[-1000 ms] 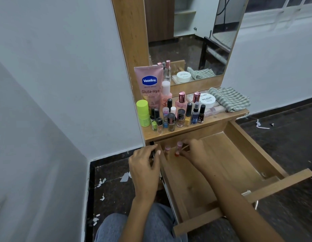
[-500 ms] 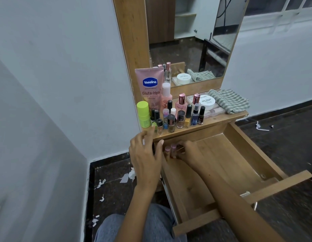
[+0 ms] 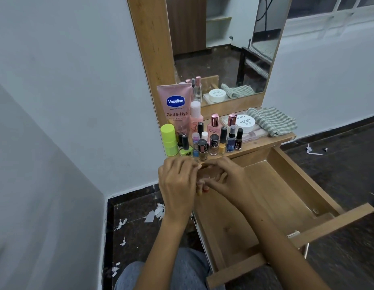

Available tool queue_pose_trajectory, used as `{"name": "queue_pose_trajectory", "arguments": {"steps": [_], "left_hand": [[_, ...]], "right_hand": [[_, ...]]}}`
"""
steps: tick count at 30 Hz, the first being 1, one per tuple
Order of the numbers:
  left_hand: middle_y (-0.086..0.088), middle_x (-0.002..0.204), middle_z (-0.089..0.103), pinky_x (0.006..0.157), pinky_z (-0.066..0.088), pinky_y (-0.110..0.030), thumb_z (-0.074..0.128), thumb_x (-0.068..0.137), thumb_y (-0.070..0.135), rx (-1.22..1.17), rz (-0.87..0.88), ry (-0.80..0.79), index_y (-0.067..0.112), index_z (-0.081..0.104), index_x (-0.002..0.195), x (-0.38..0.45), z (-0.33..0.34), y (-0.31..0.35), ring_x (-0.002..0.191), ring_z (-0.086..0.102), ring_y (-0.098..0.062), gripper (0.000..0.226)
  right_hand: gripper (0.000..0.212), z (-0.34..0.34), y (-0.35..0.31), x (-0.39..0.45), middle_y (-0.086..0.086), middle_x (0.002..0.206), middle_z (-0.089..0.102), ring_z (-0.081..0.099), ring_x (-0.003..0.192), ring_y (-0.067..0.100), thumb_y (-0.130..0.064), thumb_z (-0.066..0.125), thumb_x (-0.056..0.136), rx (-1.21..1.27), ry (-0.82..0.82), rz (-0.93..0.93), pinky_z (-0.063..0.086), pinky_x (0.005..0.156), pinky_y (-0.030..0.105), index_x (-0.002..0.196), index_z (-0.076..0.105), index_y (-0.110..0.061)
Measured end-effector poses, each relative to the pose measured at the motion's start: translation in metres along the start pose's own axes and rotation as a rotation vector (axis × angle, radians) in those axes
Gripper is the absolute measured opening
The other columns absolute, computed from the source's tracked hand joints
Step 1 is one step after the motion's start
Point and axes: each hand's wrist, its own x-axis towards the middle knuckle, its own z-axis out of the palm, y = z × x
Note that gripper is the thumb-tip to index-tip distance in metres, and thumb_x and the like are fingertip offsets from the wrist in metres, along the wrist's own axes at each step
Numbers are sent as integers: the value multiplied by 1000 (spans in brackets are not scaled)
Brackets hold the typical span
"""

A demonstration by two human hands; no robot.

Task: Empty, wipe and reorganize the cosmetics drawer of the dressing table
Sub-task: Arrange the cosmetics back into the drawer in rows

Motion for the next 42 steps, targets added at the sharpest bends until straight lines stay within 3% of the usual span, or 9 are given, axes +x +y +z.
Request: {"name": "queue_pose_trajectory", "arguments": {"steps": [2,5,9,13,16,20,27,34,42], "left_hand": [[3,91,69,76,32,-22,75,81,18,-75,-8,-16,12,70,84,-6,-2,9,91,56,-16,9],[5,91,68,80,36,-20,77,80,18,-227,-110,-48,12,69,90,-14,0,22,91,57,-13,14],[7,110,64,90,39,-15,70,86,22,-316,-296,-140,14,63,117,-27,4,26,104,55,-7,33],[-2,122,63,93,50,-39,49,95,28,-198,-246,-290,11,59,126,-45,12,20,113,56,-14,37],[-9,139,51,107,37,-42,34,97,33,-59,-172,-437,9,54,132,-59,21,11,131,45,-24,47],[-10,141,48,108,26,-45,30,96,33,92,-97,-545,9,55,132,-68,27,0,135,40,-24,50],[-9,133,57,100,41,-47,32,93,34,233,-72,-535,10,64,123,-70,30,-4,127,50,-21,50],[-8,132,58,101,41,-43,31,93,36,271,-80,-542,11,63,124,-72,32,-3,126,51,-21,51],[-9,132,58,98,43,-45,31,93,37,239,-105,-595,10,63,123,-71,30,-2,126,51,-22,53]], "right_hand": [[35,1,-4,1,-4,100,62,55,71,4,-23,77,76,7,-14,-45,45,66,11,108,67,-13],[21,1,1,0,-11,88,62,53,73,4,-29,66,81,-28,-19,-42,44,63,16,94,70,-13],[17,-4,13,-1,-11,77,68,61,71,2,-20,80,72,-17,25,153,50,63,18,86,72,-15],[24,-7,30,-1,-8,71,70,67,70,6,-26,87,63,24,20,436,55,66,24,71,64,-25],[24,-3,39,-2,-3,74,70,68,74,11,-25,87,63,-8,-50,521,57,71,32,76,68,-18],[28,4,47,0,-1,82,72,66,82,13,-27,85,66,-137,-171,579,52,73,28,87,71,-15],[18,20,49,6,2,83,70,63,79,16,-24,80,73,-226,-277,540,49,70,27,85,71,-13],[23,32,50,2,9,100,72,65,96,24,-11,68,82,-271,-307,487,49,84,30,105,70,-14],[25,30,47,1,9,102,71,64,97,22,-8,67,81,-290,-332,479,50,85,30,106,69,-12]]}}
